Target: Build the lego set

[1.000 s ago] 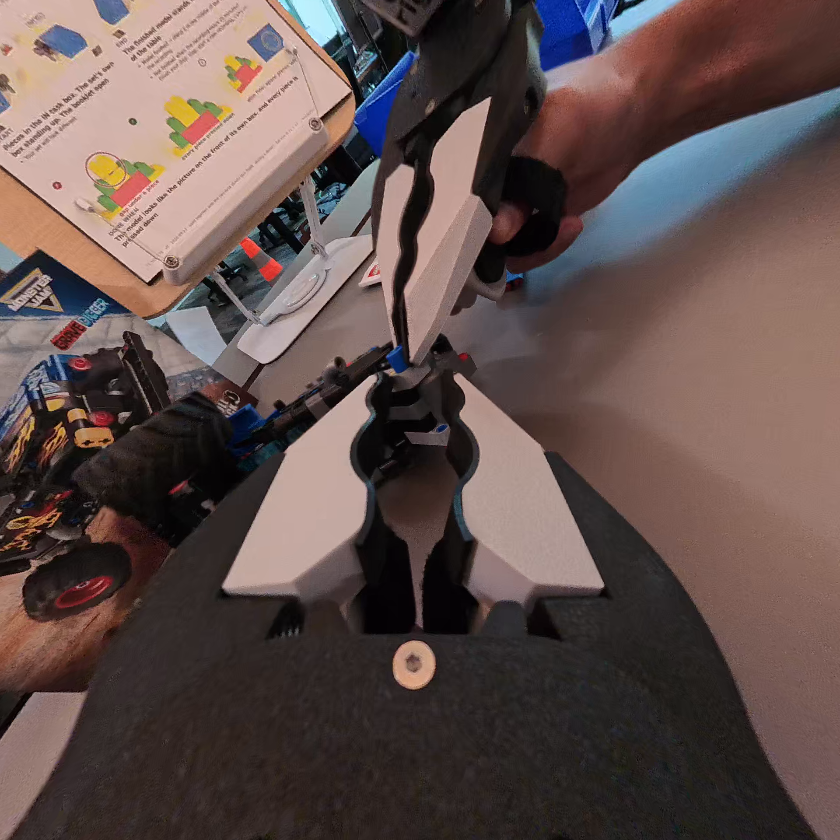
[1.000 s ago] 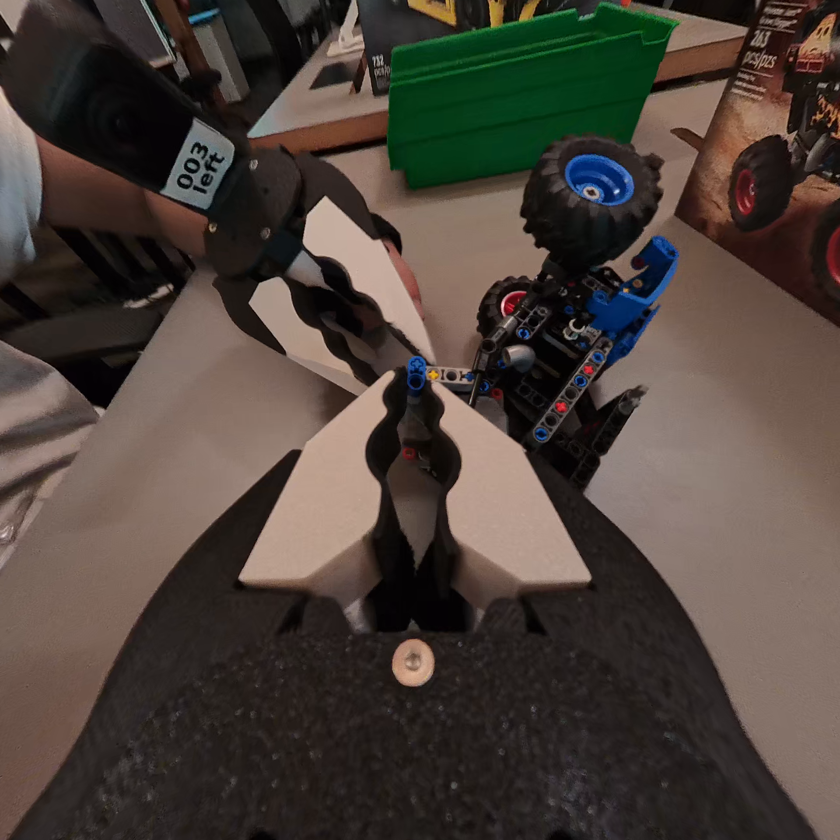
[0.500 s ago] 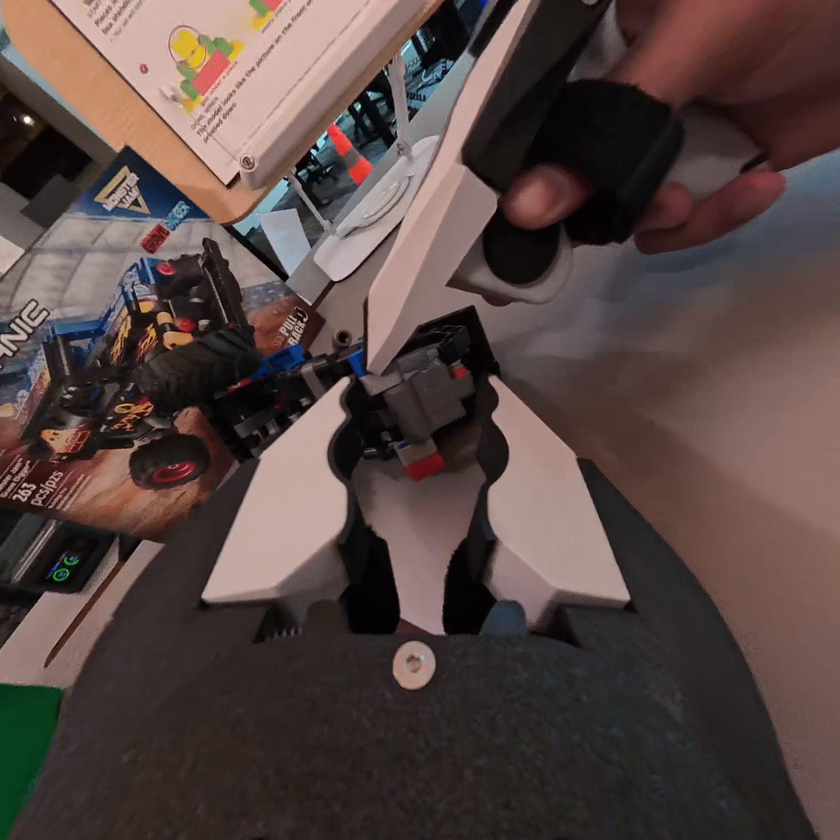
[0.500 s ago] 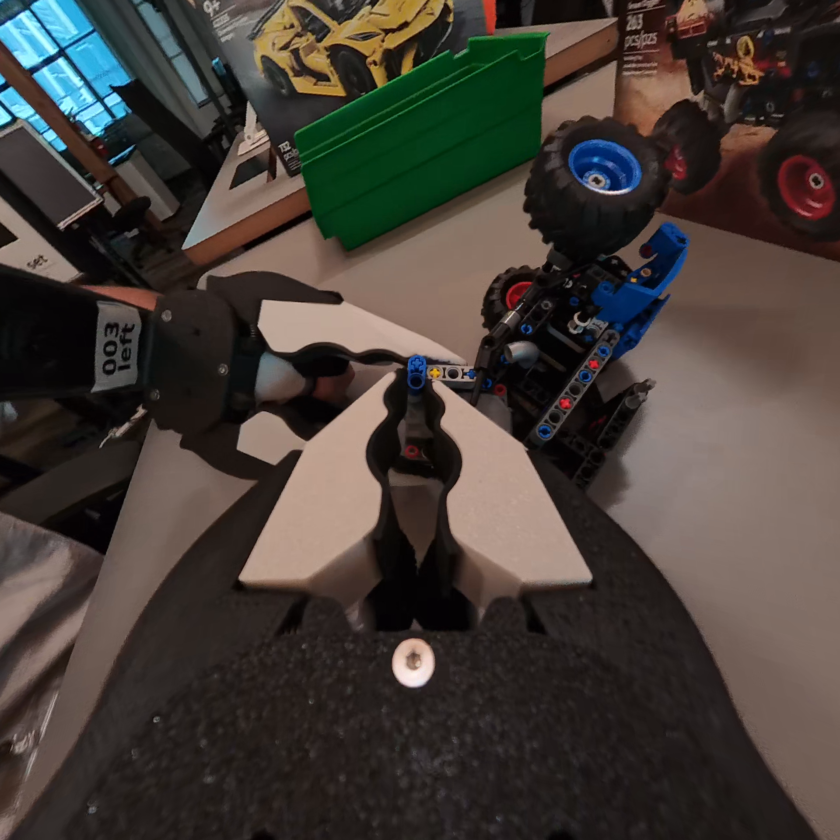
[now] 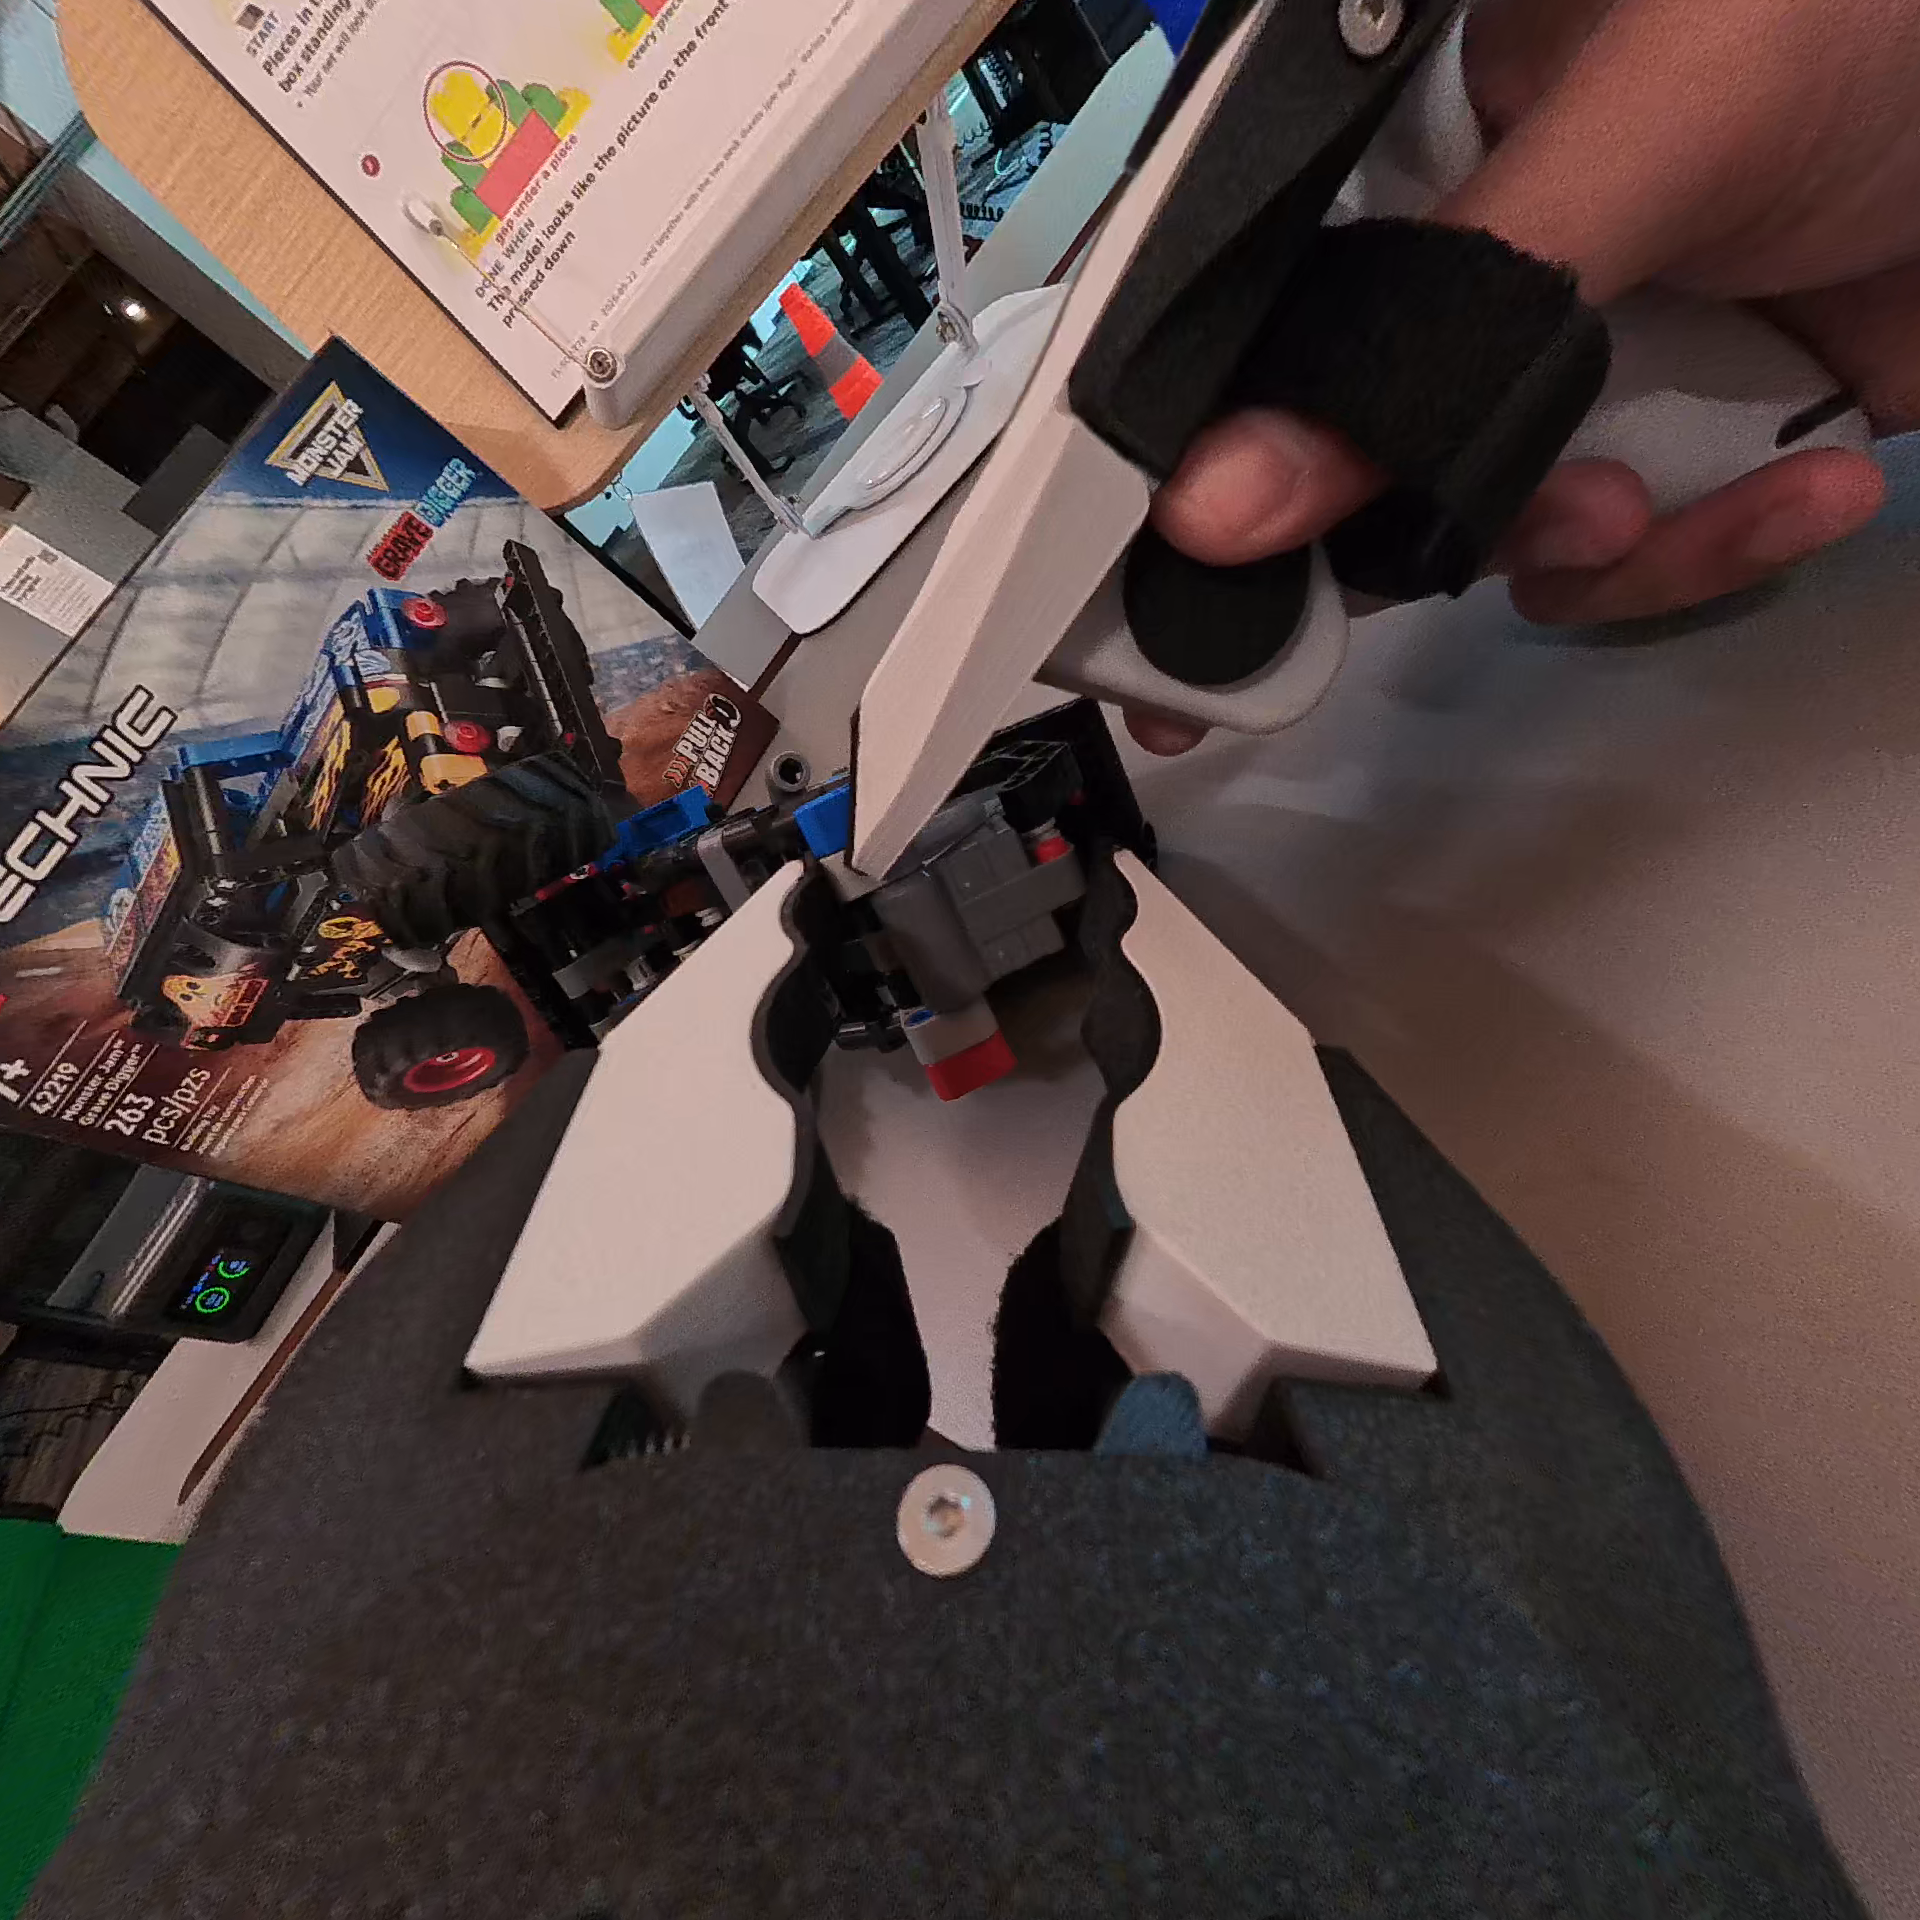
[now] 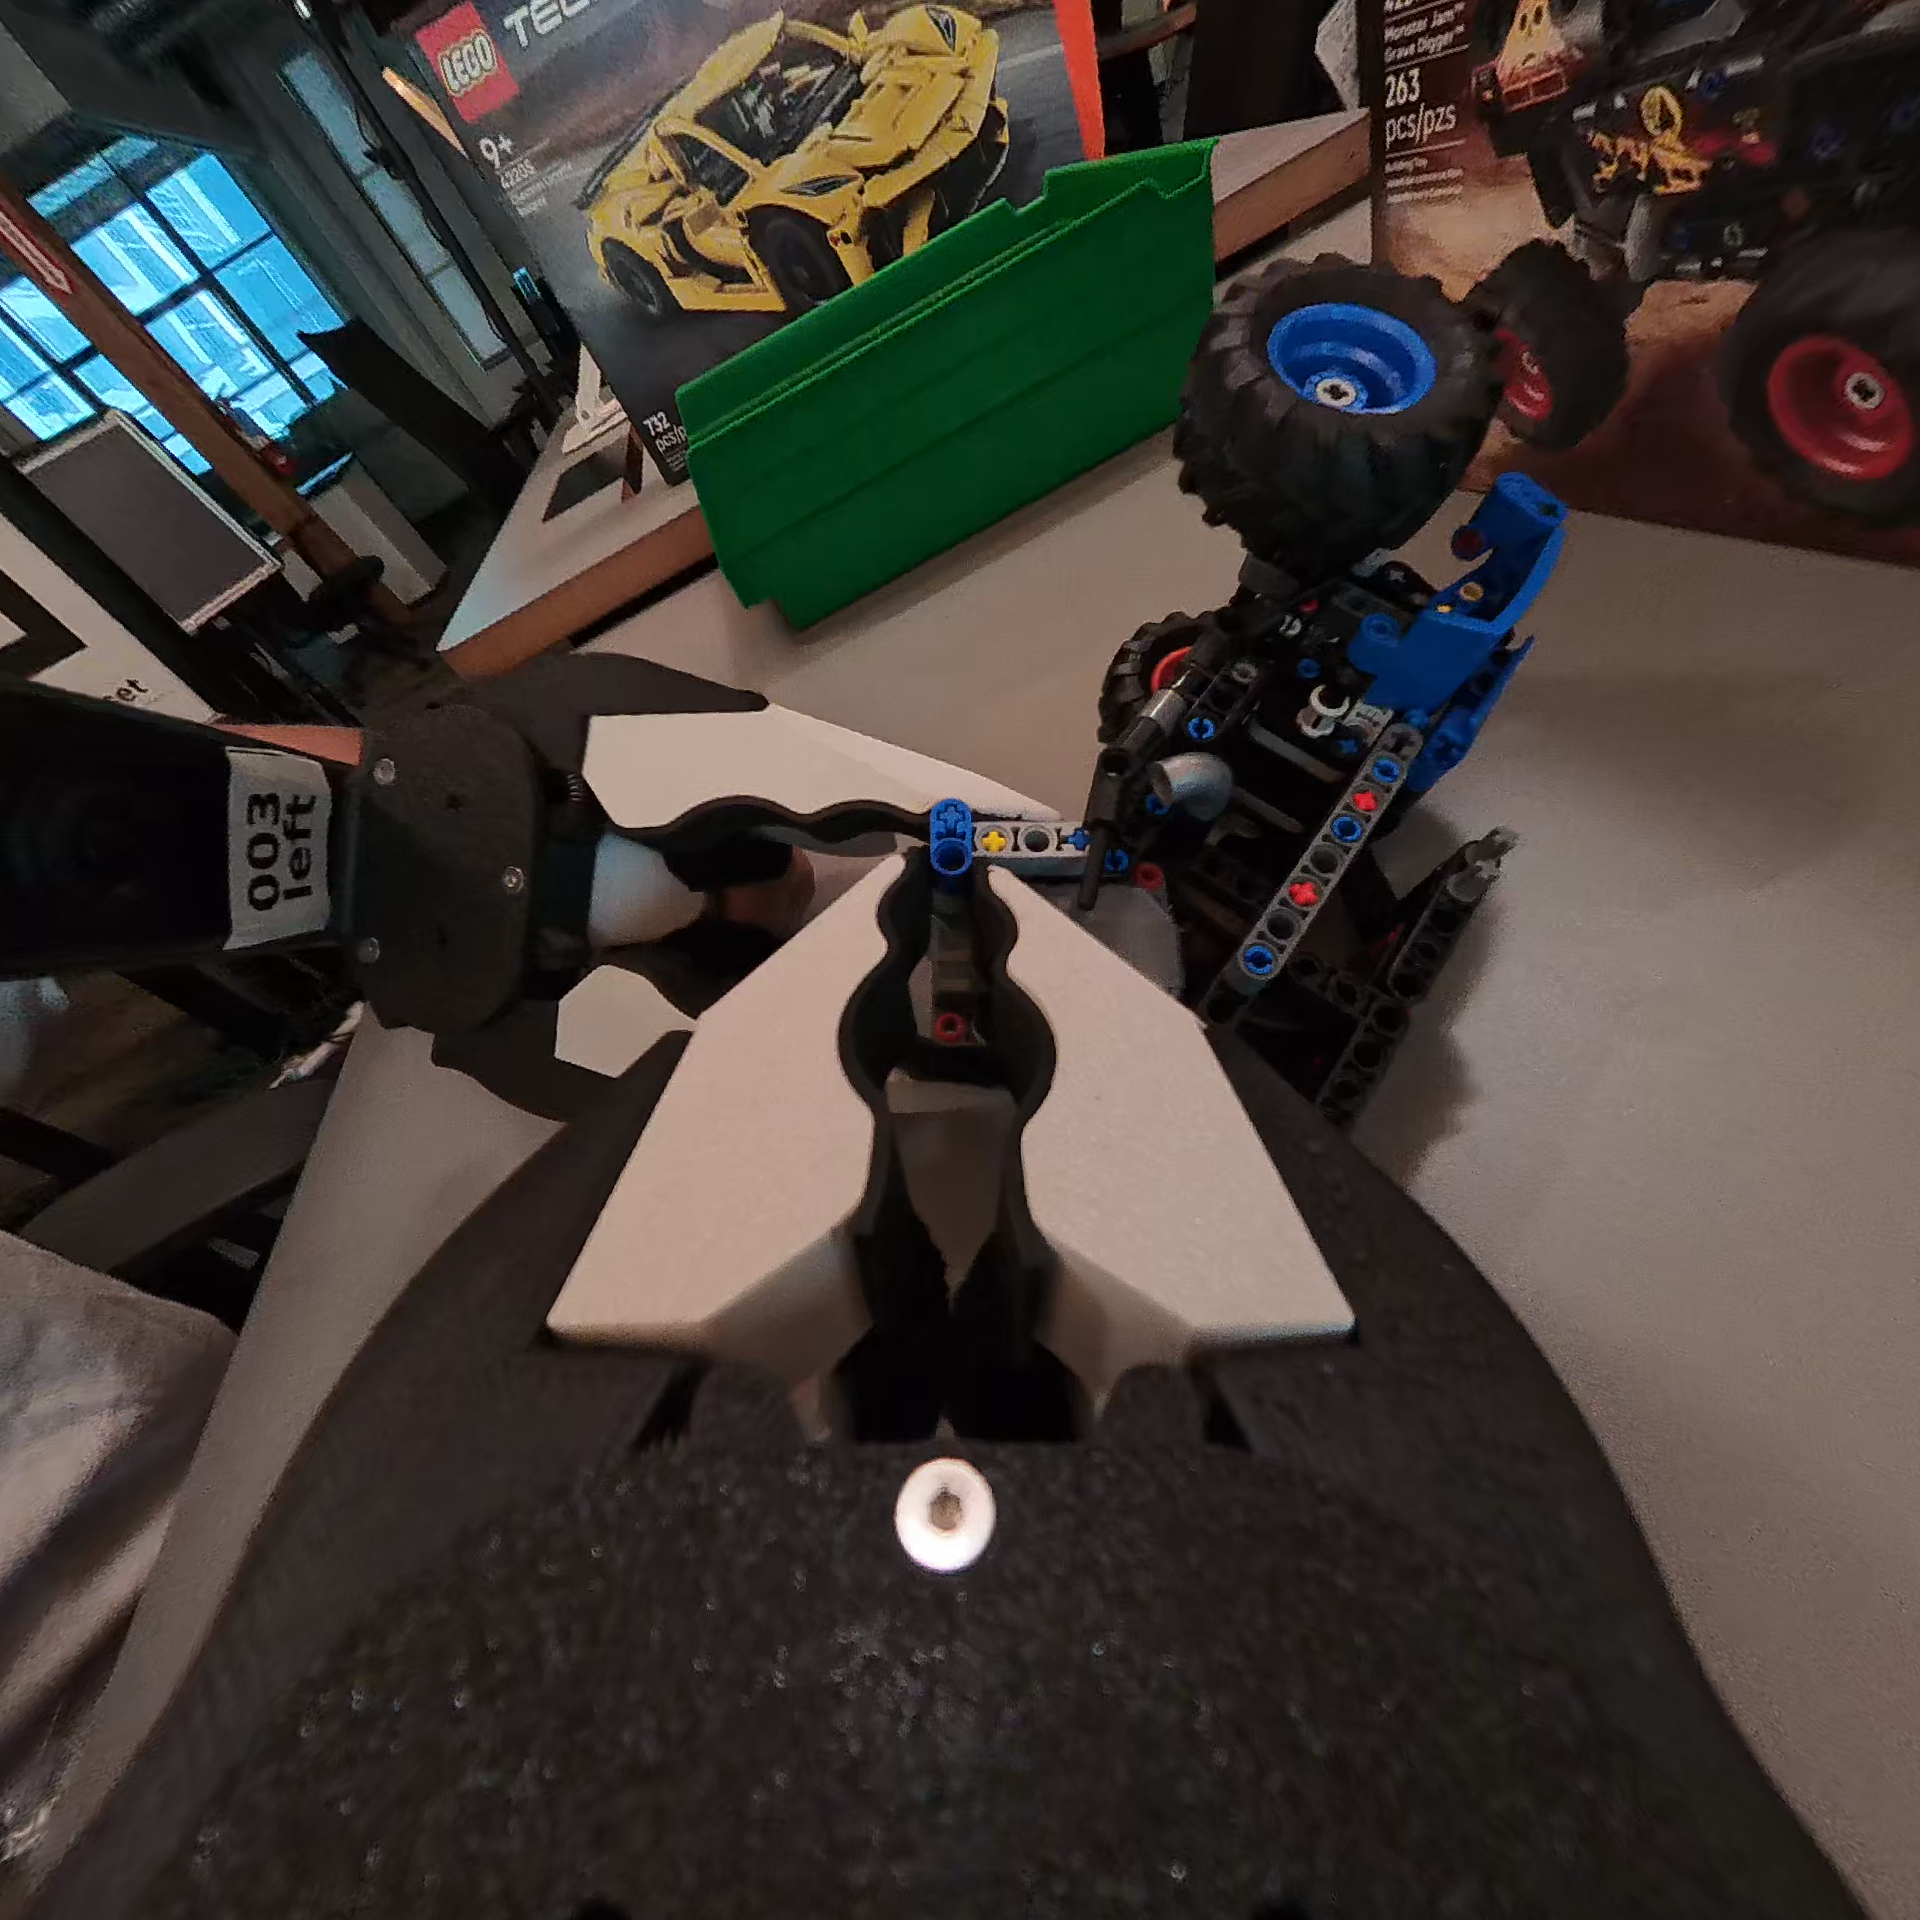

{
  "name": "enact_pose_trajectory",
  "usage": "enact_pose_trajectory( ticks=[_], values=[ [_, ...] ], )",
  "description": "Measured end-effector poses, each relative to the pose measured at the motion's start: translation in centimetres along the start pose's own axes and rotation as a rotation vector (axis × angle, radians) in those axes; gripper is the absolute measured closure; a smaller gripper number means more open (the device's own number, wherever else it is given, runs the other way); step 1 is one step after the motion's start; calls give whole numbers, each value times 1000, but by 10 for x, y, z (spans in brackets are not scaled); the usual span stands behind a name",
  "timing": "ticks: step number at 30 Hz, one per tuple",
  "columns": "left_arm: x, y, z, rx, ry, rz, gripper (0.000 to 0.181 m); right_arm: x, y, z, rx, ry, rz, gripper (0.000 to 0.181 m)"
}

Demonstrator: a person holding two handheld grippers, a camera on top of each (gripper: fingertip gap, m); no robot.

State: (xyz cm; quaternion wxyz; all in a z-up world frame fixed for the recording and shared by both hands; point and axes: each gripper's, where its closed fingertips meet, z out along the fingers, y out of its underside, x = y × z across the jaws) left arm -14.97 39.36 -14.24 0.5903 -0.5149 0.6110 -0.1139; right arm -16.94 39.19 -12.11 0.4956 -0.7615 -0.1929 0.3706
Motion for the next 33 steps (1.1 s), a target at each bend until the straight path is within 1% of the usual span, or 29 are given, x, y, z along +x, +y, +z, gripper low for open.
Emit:
enact_pose_trajectory(
  ticks=[2, 7, 10, 12, 15, 18, 24, 27, 32, 33],
  values=[
    [-2, 0, 1, 5, -6, -3, 134, 1, -2, 0, 18, 19, -19, 174],
    [-3, -2, 0, 26, -11, -7, 135, 2, -7, -3, 74, -11, 44, 175],
    [-4, -1, -1, 24, -19, -4, 136, 2, -7, -3, 65, -11, 20, 175],
    [-4, -2, -1, 28, -20, -4, 136, 2, -8, -4, 82, -37, 58, 175],
    [-4, -3, -2, 34, -26, 2, 136, 1, -8, -5, 80, -47, 49, 175],
    [-5, -5, -2, 42, -29, 1, 137, 1, -10, -6, 105, -70, 95, 175],
    [-7, -5, -3, 44, -38, -1, 138, 2, -12, -8, 126, -85, 129, 175],
    [-7, -5, -3, 42, -38, -4, 139, 2, -12, -8, 123, -78, 111, 175],
    [-8, -7, -3, 49, -44, 0, 139, 4, -15, -10, 150, -105, 180, 174],
    [-8, -7, -3, 48, -45, -1, 139, 4, -15, -10, 143, -95, 158, 175]
  ],
)
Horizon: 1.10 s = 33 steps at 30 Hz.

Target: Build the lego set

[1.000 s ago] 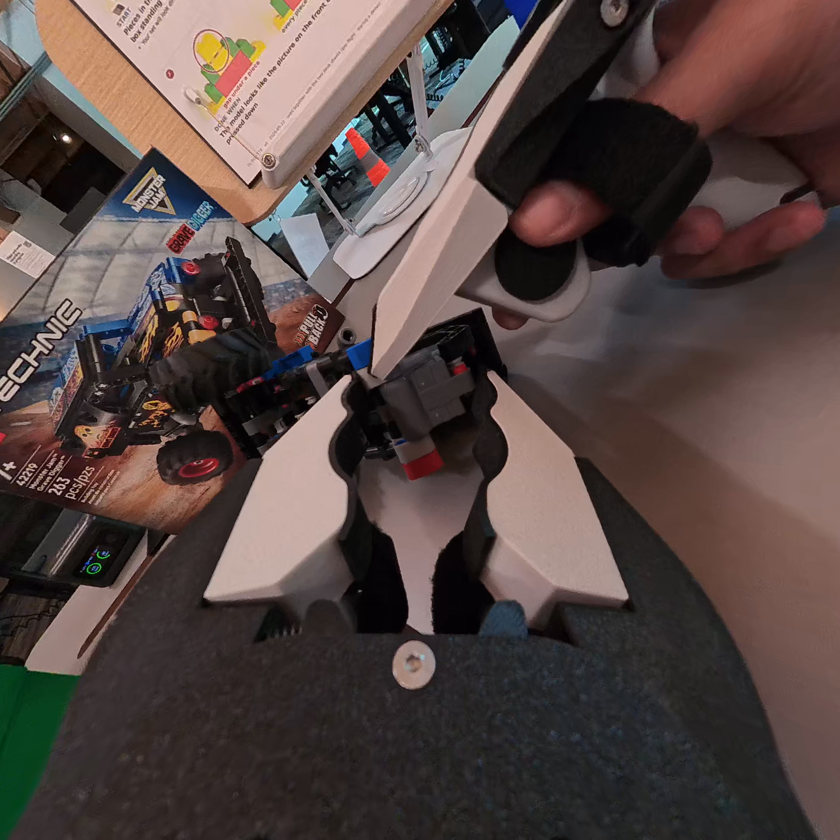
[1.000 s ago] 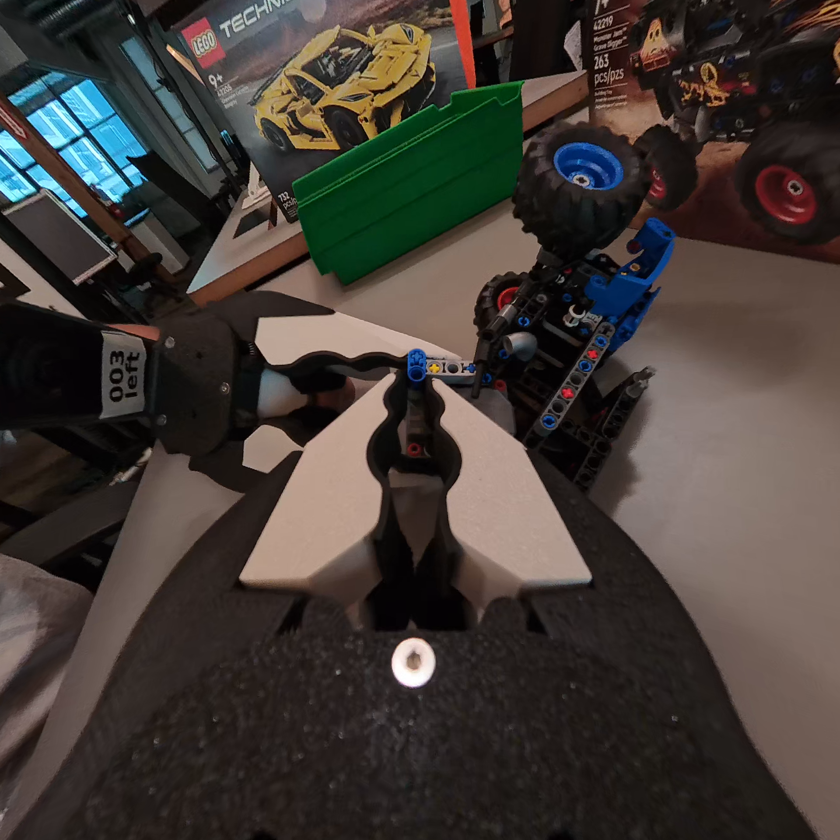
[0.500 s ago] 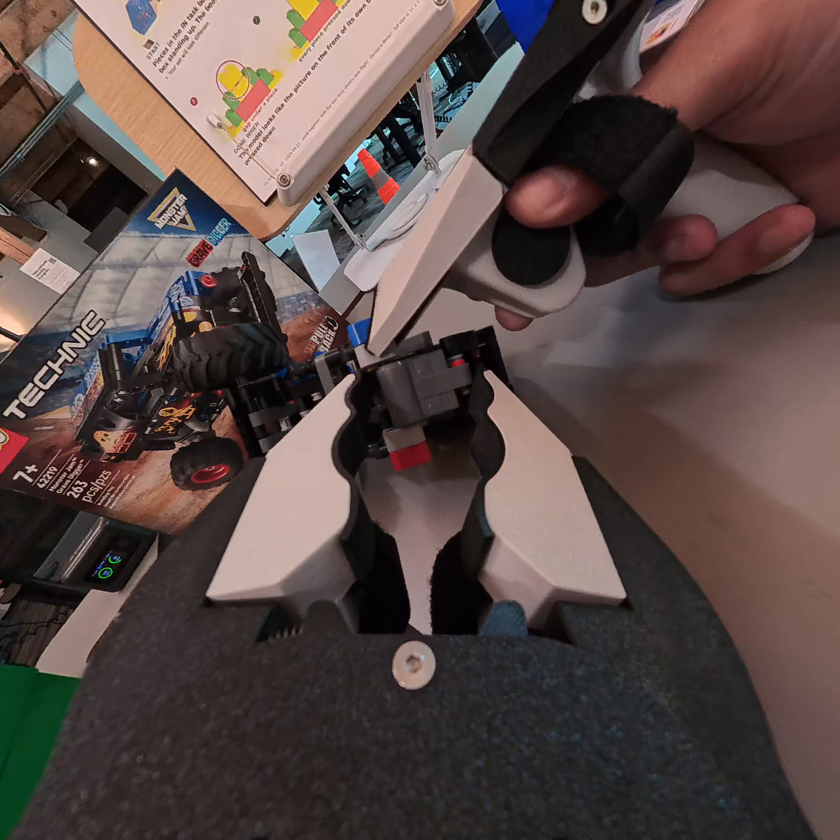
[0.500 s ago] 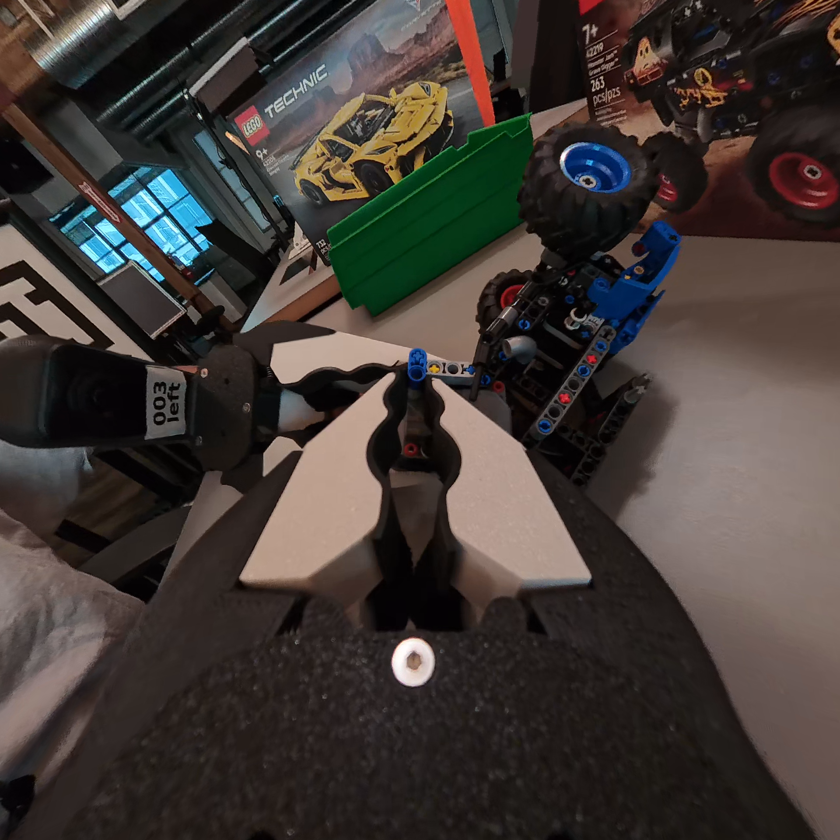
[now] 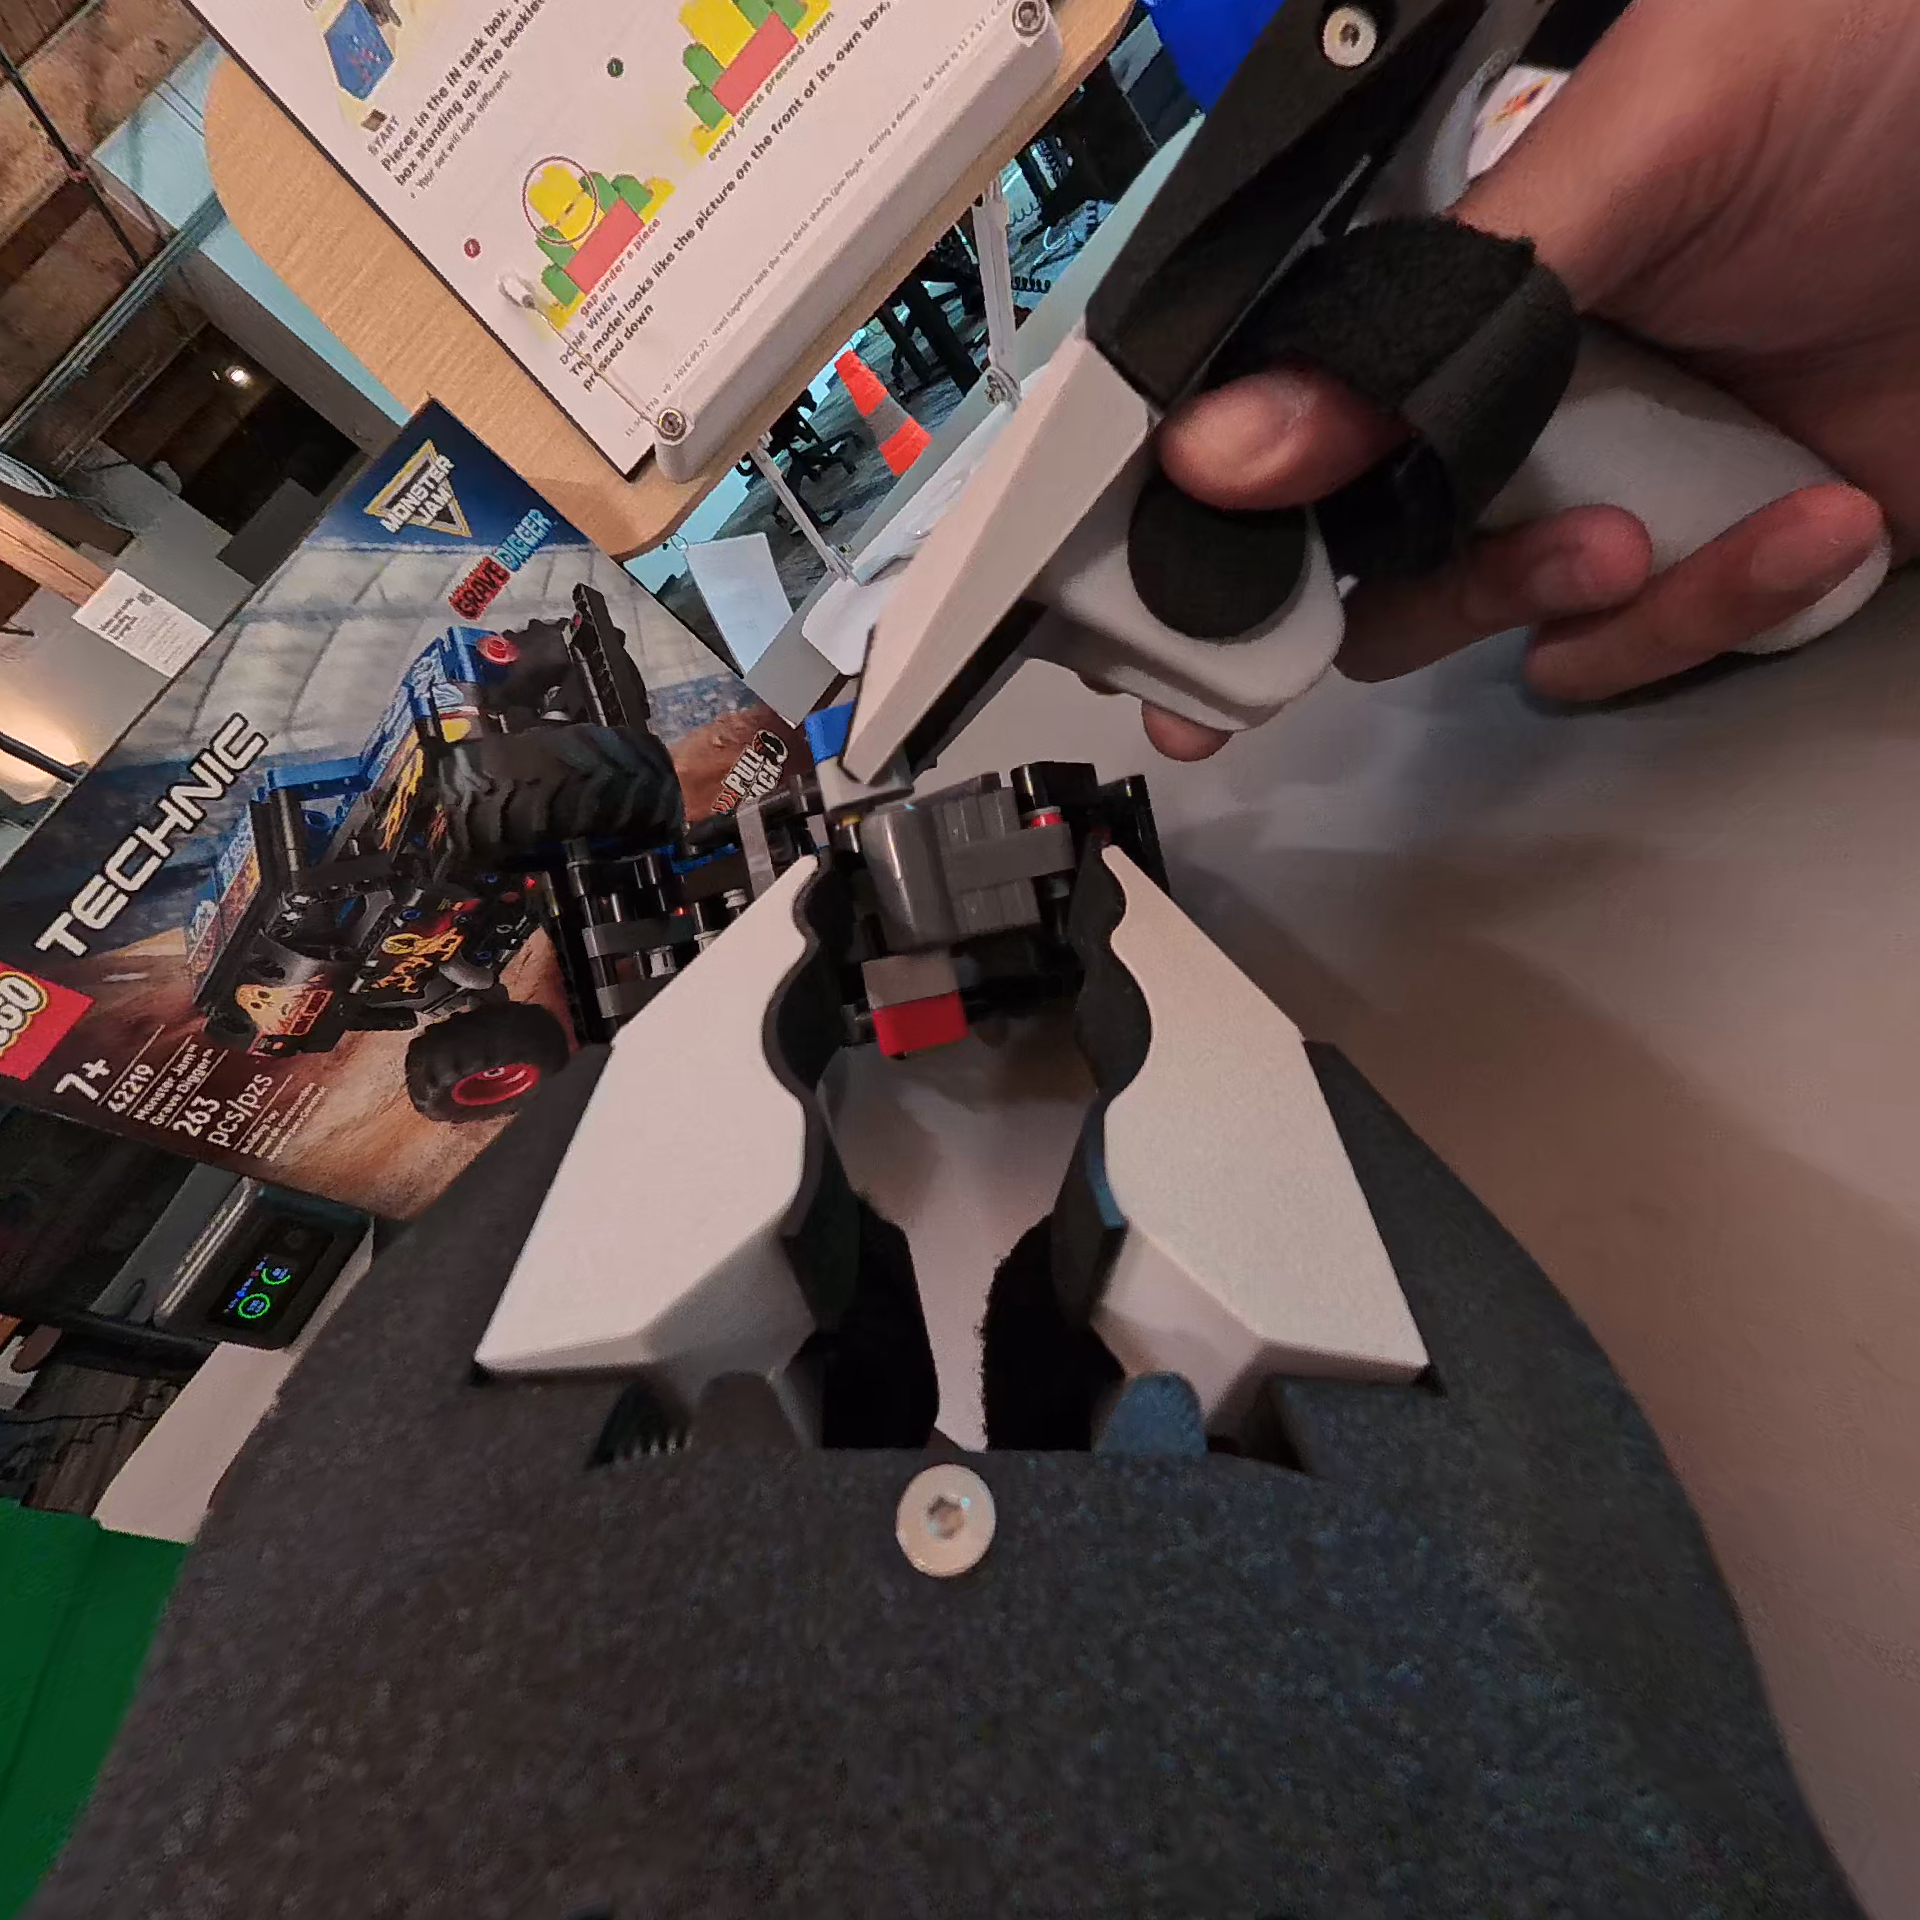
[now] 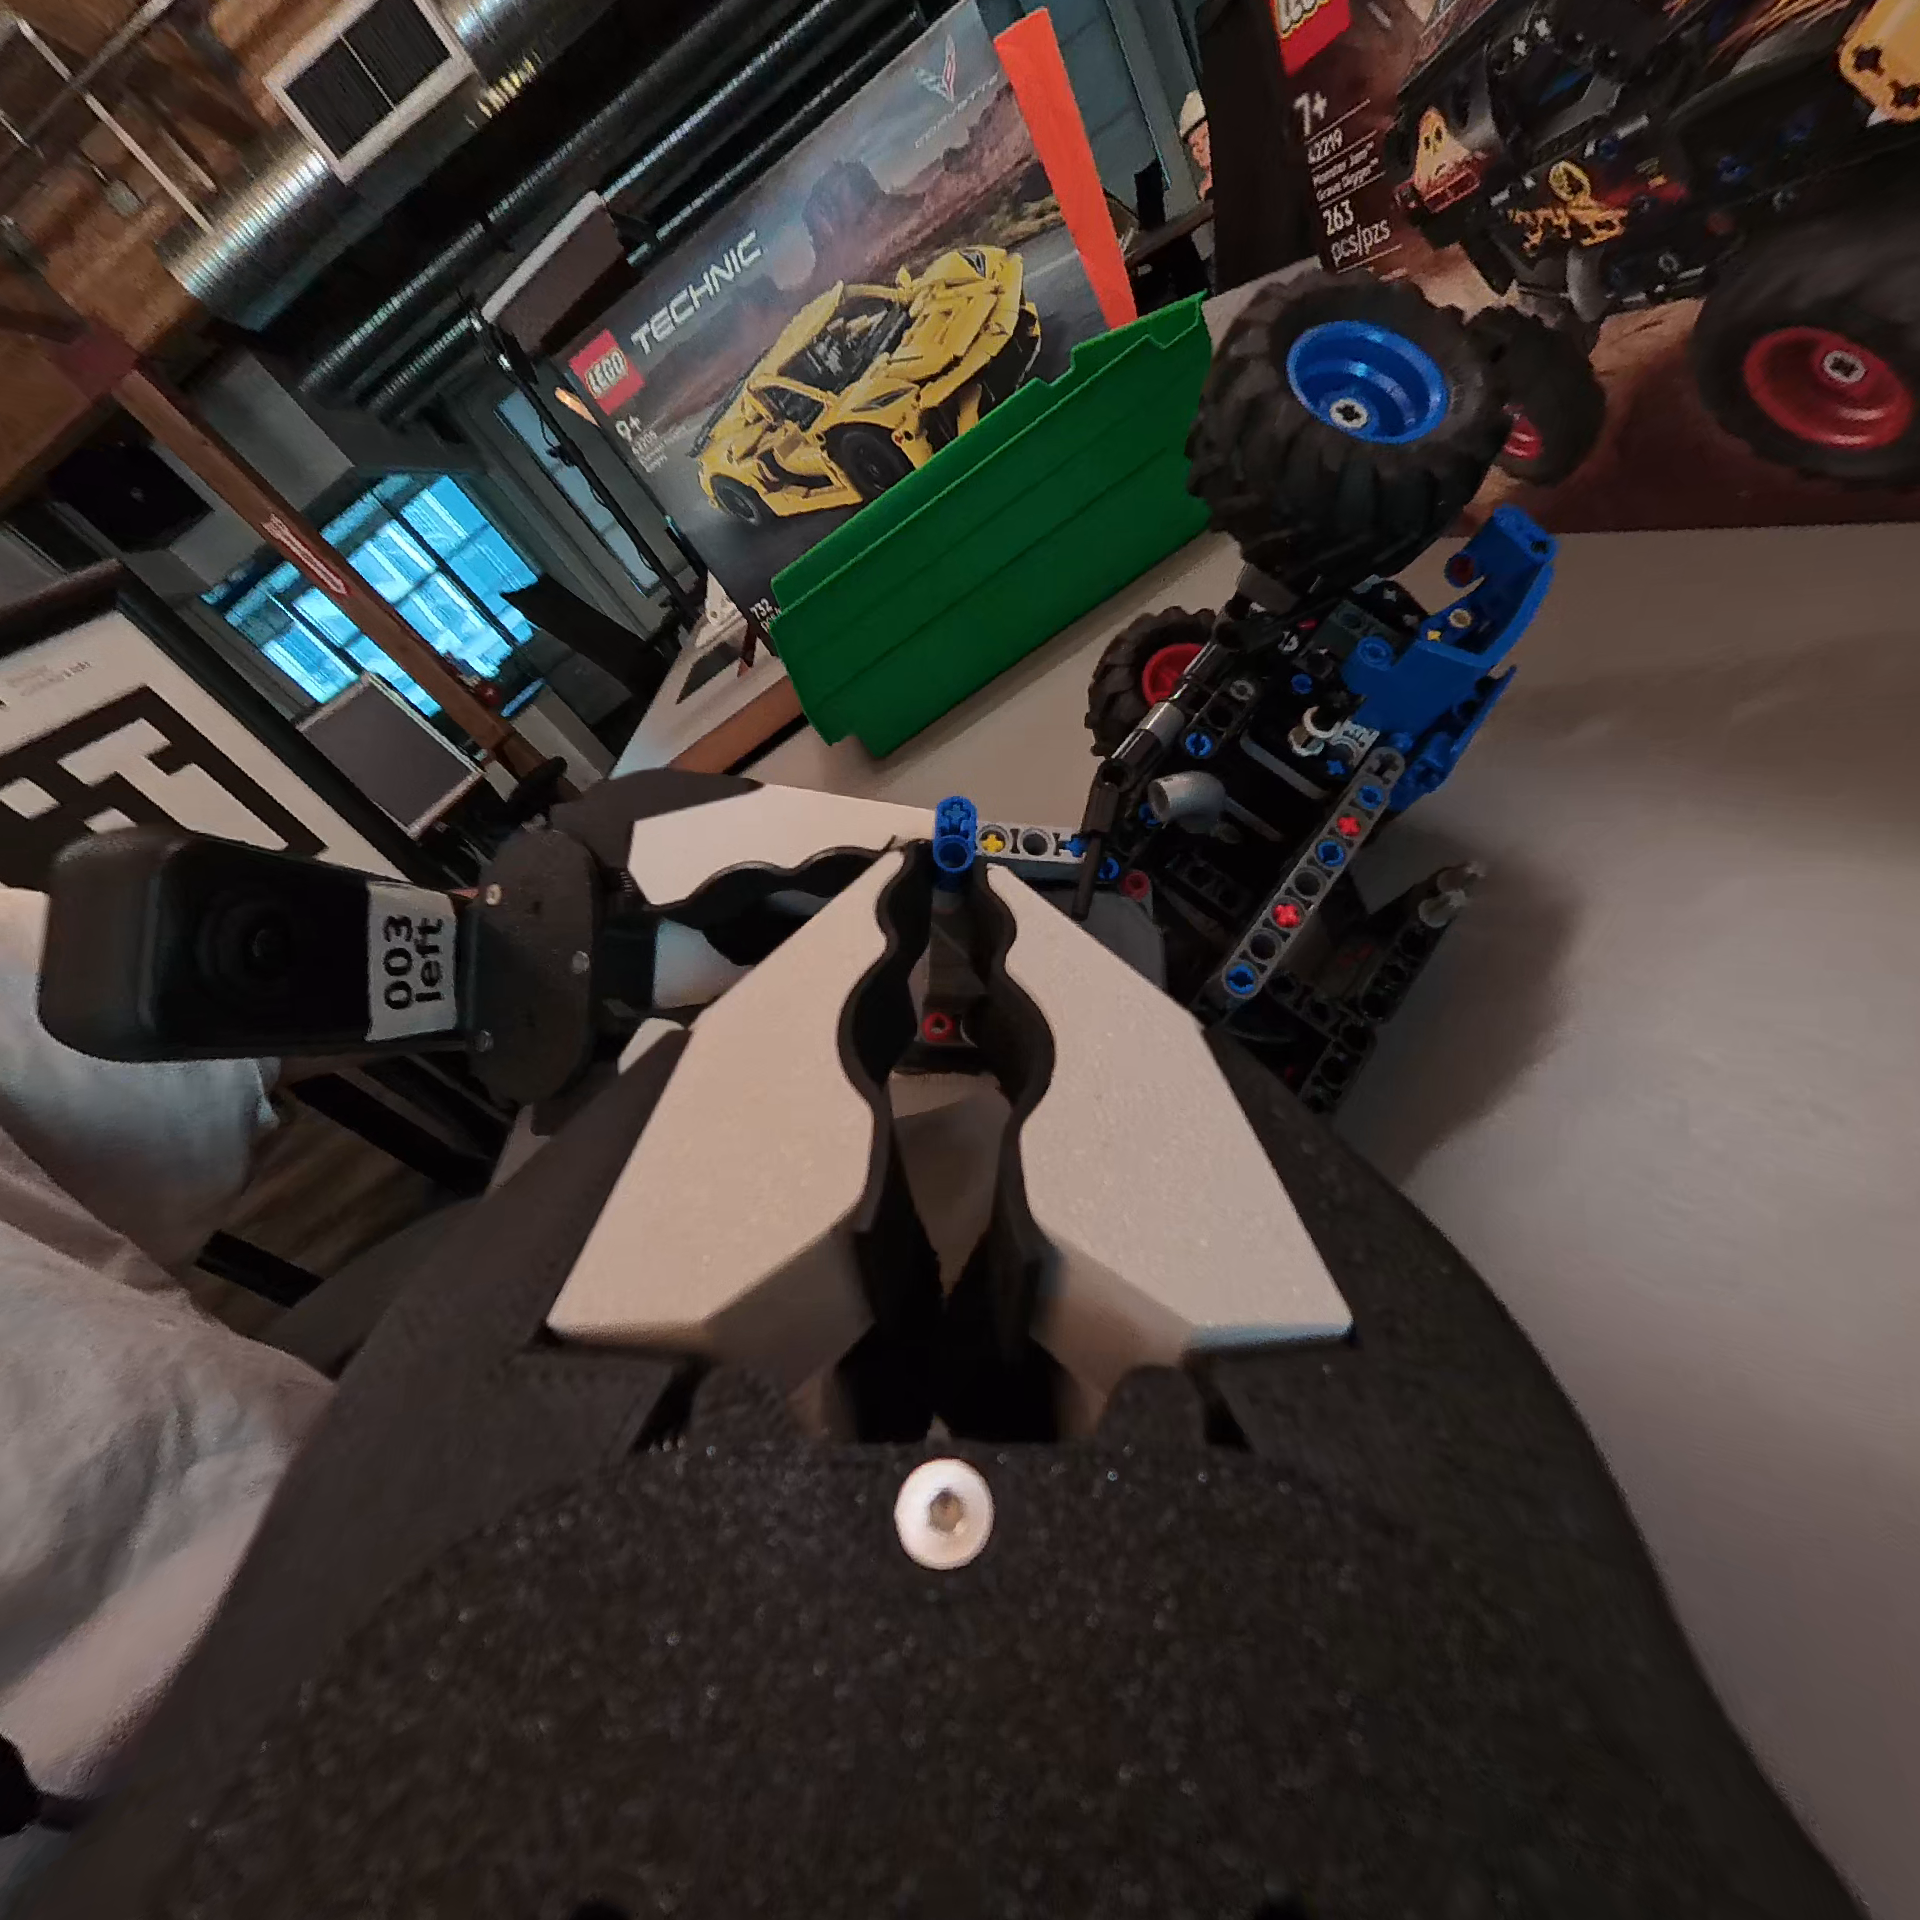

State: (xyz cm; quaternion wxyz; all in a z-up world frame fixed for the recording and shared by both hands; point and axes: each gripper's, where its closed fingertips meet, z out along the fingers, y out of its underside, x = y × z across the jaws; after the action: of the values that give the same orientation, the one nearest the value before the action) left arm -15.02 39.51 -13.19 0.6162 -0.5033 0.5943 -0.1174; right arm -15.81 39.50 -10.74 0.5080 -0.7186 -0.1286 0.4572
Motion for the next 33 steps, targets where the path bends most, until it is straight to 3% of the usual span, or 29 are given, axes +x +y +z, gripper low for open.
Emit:
enact_pose_trajectory(
  ticks=[9, 14, 20, 27, 29, 33],
  values=[
    [3, 1, -2, -11, -2, 26, 140, -3, 6, 0, -98, 29, -133, 173],
    [2, 4, -1, -19, 6, 20, 140, -5, -2, -4, -76, 20, -132, 164],
    [5, 0, -3, 8, 13, 48, 139, -3, 4, 0, -112, 48, -161, 174],
    [6, -18, -17, 125, 166, -189, 135, -7, 5, -5, -143, 34, -187, 174],
    [1, -26, -22, 172, 196, -258, 144, -5, 8, -4, -162, 43, -190, 174],
    [4, -14, -14, 100, 242, -312, 144, -8, 14, -1, -185, 26, -177, 174]
  ],
)
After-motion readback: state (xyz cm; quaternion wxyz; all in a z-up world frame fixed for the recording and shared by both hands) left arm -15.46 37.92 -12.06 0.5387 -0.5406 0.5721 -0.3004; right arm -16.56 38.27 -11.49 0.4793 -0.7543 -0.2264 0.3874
